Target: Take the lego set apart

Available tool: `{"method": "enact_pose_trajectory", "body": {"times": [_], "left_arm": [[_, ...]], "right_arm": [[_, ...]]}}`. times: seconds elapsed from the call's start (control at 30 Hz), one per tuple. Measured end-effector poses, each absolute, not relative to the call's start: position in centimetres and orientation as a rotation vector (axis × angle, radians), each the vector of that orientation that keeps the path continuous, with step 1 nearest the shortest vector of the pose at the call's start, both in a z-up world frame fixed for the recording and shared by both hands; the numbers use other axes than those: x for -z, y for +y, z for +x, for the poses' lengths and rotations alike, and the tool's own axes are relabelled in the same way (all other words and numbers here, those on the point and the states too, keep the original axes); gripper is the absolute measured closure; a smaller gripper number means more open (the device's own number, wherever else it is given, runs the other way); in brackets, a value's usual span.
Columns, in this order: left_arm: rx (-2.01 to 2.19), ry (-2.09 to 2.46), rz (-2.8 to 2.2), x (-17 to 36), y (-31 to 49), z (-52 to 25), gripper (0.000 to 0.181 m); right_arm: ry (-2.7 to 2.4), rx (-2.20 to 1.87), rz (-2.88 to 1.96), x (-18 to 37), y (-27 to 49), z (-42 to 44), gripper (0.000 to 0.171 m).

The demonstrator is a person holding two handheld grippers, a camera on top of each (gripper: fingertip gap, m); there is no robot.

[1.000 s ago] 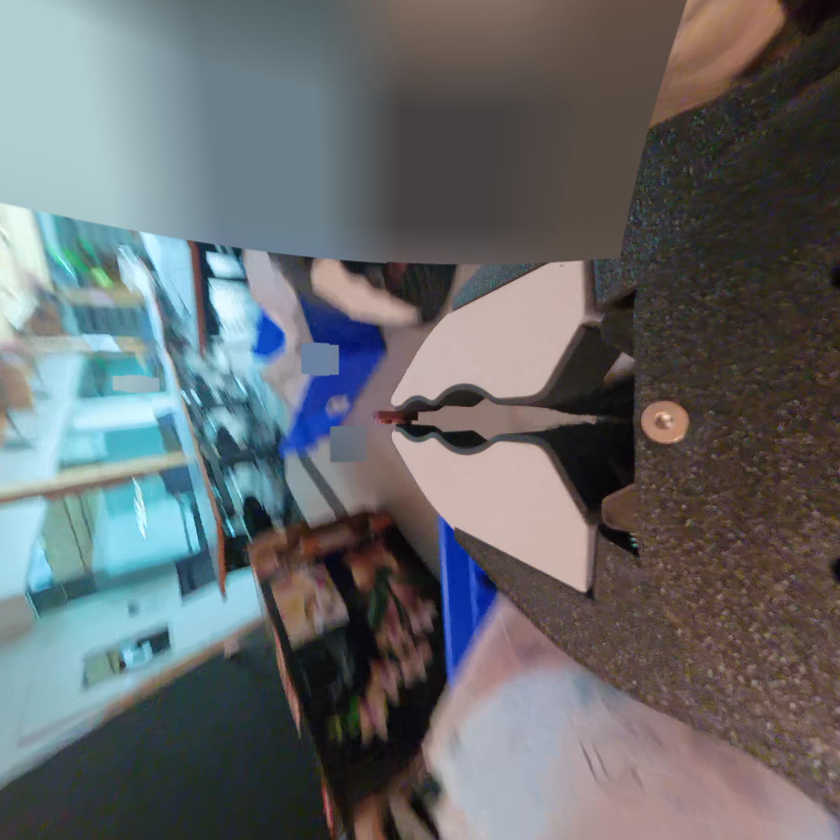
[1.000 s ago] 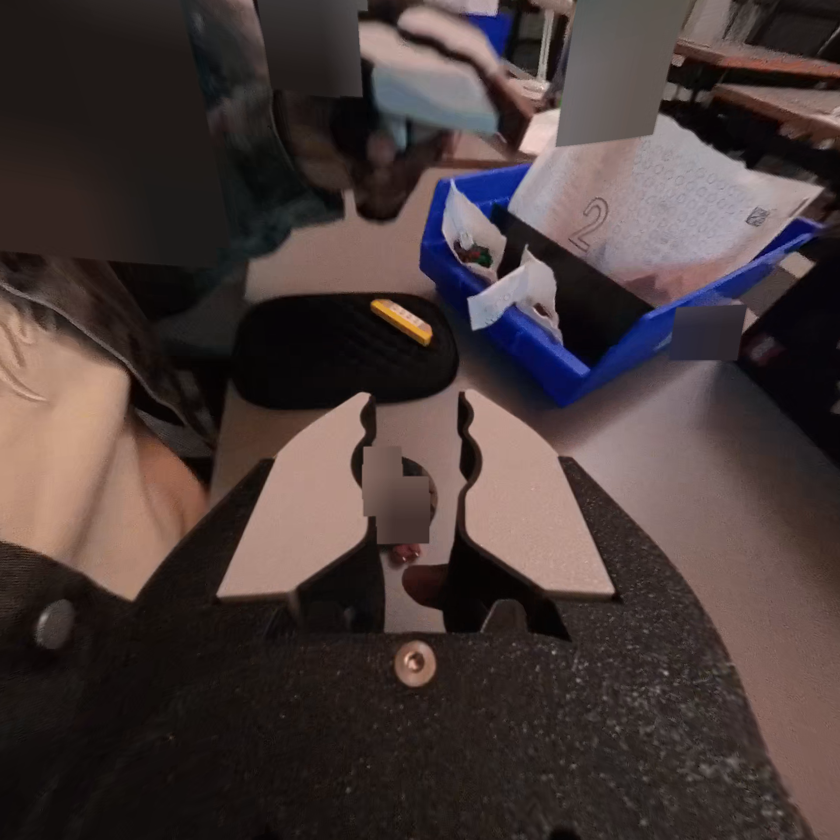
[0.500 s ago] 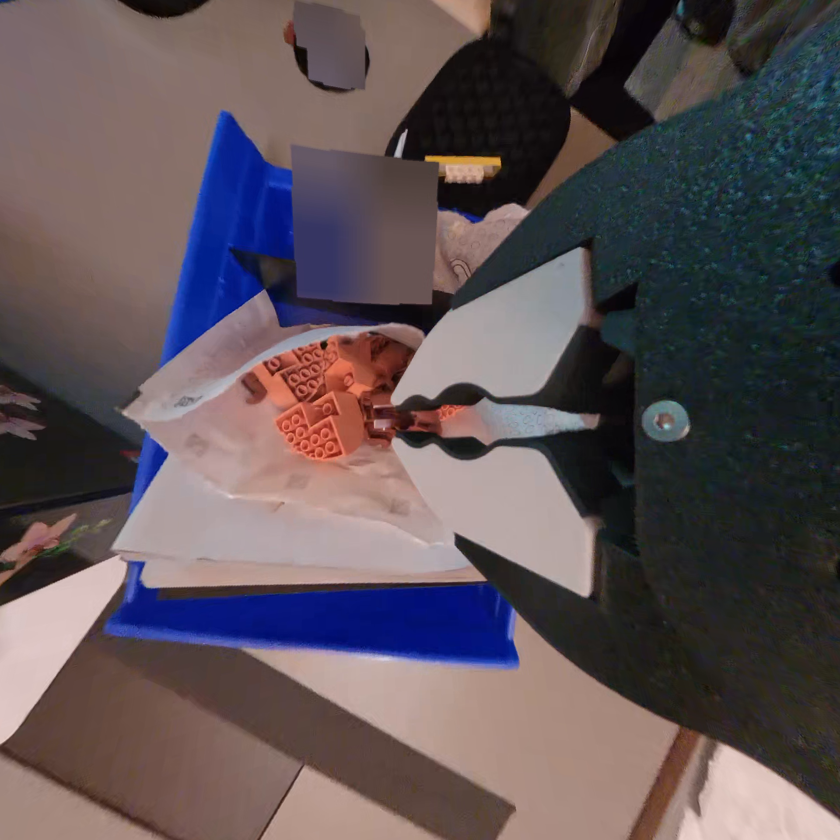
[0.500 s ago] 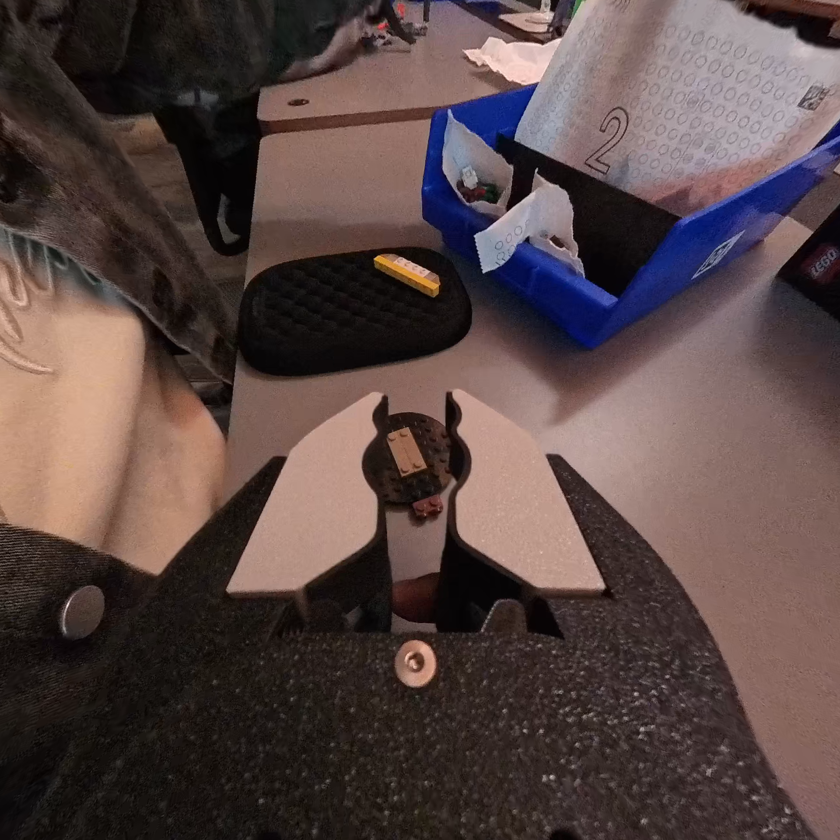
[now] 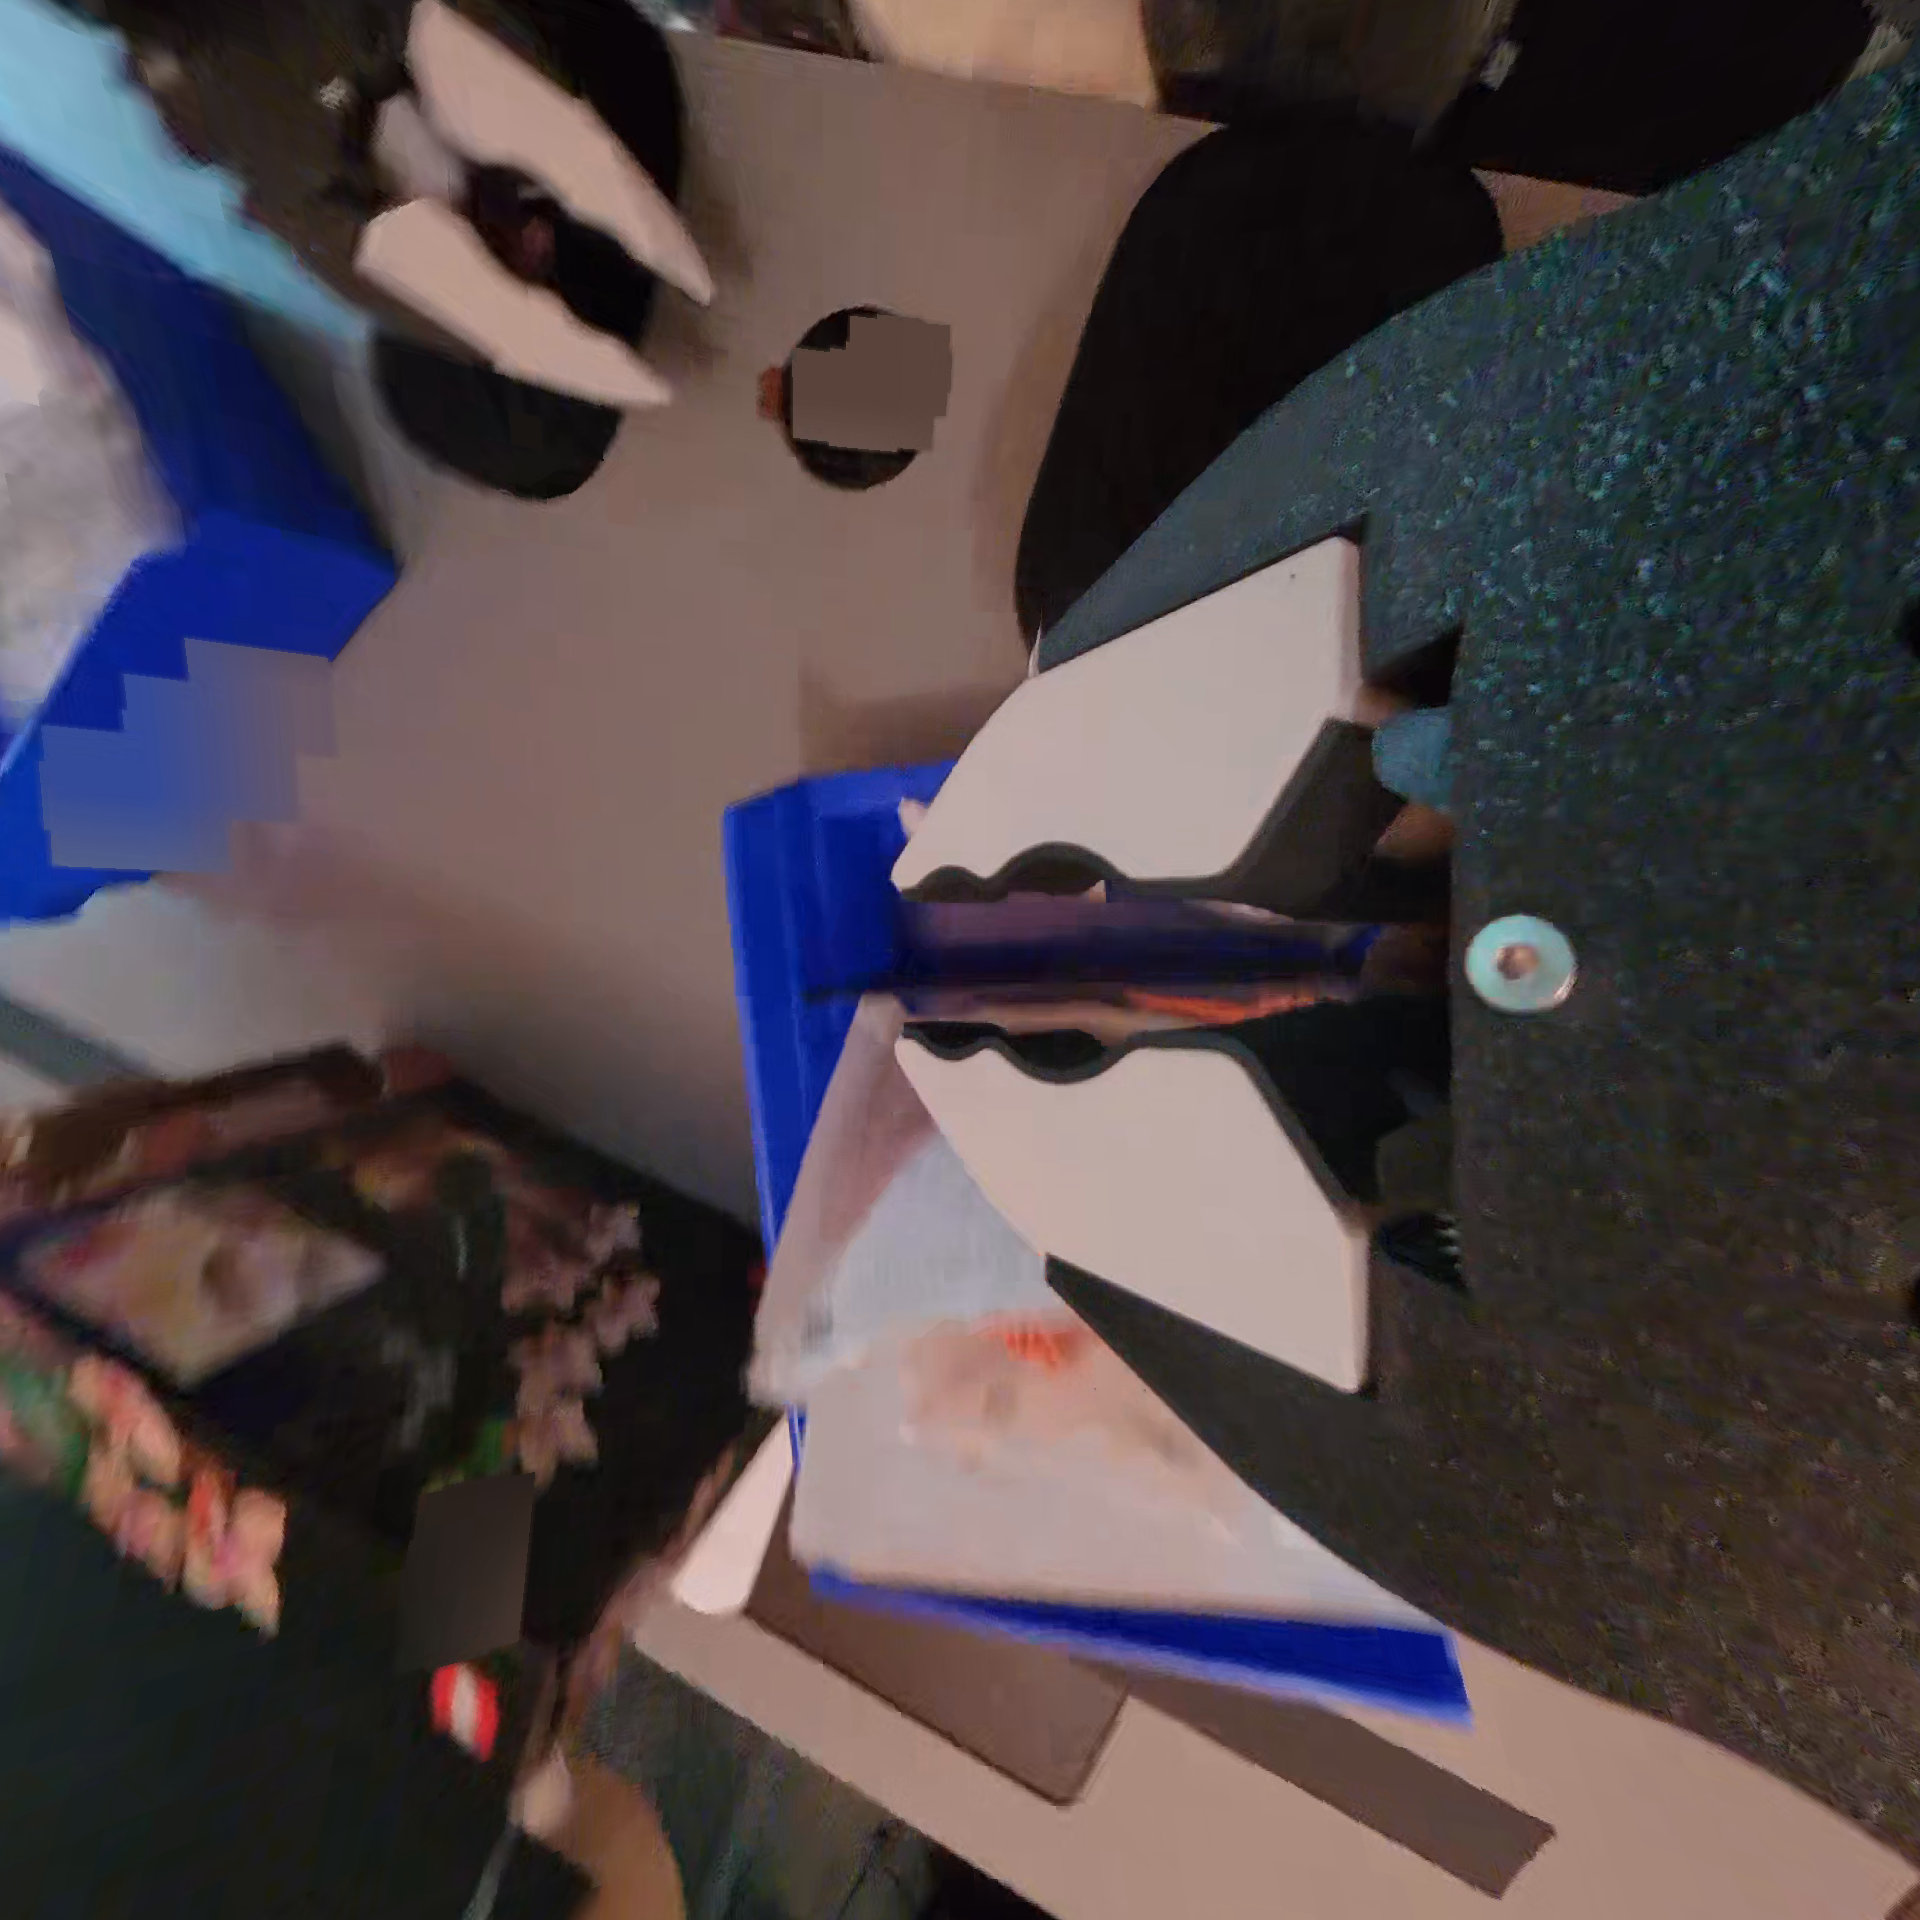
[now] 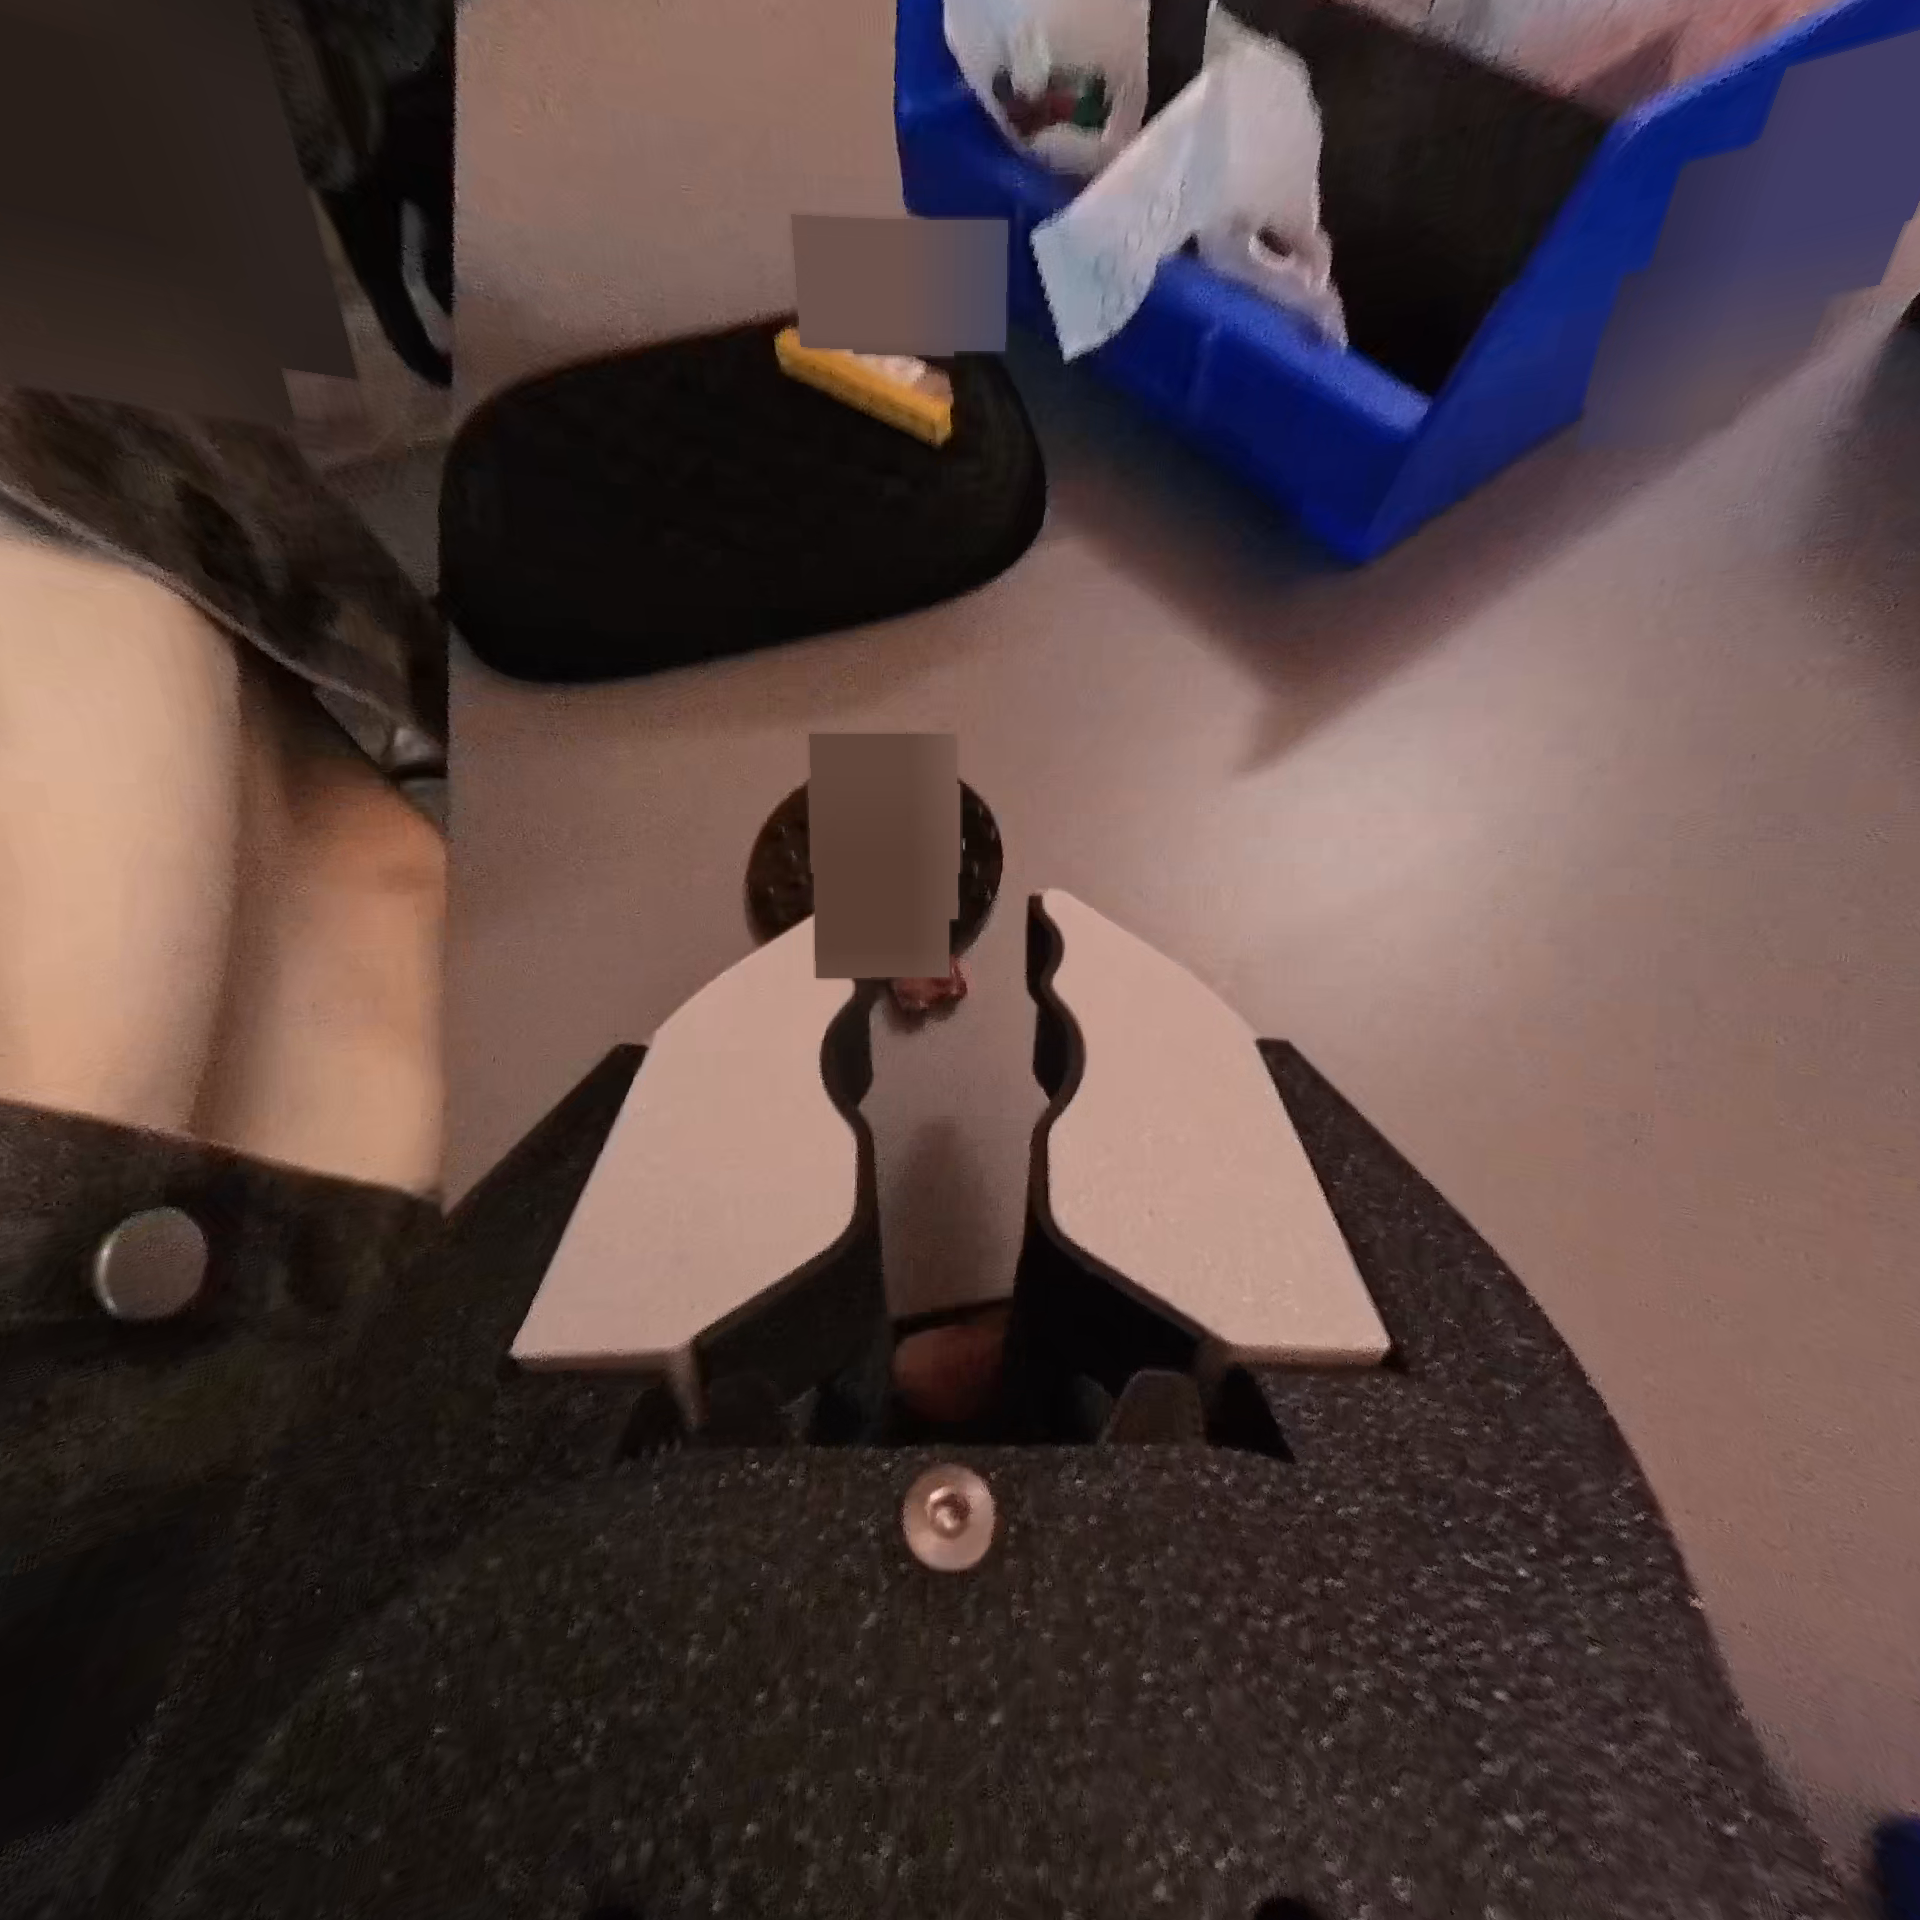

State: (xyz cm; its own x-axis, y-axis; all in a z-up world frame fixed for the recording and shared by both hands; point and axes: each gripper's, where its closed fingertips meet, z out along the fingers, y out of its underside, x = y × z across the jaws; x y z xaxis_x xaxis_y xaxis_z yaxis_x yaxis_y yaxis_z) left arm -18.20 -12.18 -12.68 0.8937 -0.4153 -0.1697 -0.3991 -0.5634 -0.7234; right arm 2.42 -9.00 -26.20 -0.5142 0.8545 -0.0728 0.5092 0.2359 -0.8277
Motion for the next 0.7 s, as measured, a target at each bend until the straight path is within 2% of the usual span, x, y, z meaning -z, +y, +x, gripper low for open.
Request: {"method": "enact_pose_trajectory", "body": {"times": [0.13,0.23,0.43,0.53,0.6,0.67,0.7], "left_arm": [[0.121,0.796,-2.281,22.1,-14.1,-6.3,0.158],[0.145,0.856,-2.269,27.0,-13.8,-1.0,0.157],[0.277,0.787,-2.216,28.5,-12.5,1.8,0.161],[0.266,0.822,-2.247,29.6,-12.6,1.8,0.158],[0.241,0.843,-2.255,29.9,-12.5,1.9,0.139],[0.201,0.859,-2.264,30.1,-12.4,1.8,0.109],[0.174,0.876,-2.265,30.3,-12.4,1.8,0.104]], "right_arm": [[-2.385,-1.016,-1.206,29.2,-9.8,3.4,0.144],[-2.492,-0.923,-1.108,30.4,-10.1,3.2,0.144],[-2.563,-0.822,-0.930,31.1,-10.3,2.6,0.144],[-2.588,-0.885,-0.881,31.2,-11.1,2.4,0.155],[-2.580,-0.886,-0.875,31.2,-11.2,2.3,0.155],[-2.551,-0.866,-0.885,31.0,-11.0,2.1,0.155],[-2.543,-0.887,-0.906,30.8,-11.2,2.1,0.155]]}}
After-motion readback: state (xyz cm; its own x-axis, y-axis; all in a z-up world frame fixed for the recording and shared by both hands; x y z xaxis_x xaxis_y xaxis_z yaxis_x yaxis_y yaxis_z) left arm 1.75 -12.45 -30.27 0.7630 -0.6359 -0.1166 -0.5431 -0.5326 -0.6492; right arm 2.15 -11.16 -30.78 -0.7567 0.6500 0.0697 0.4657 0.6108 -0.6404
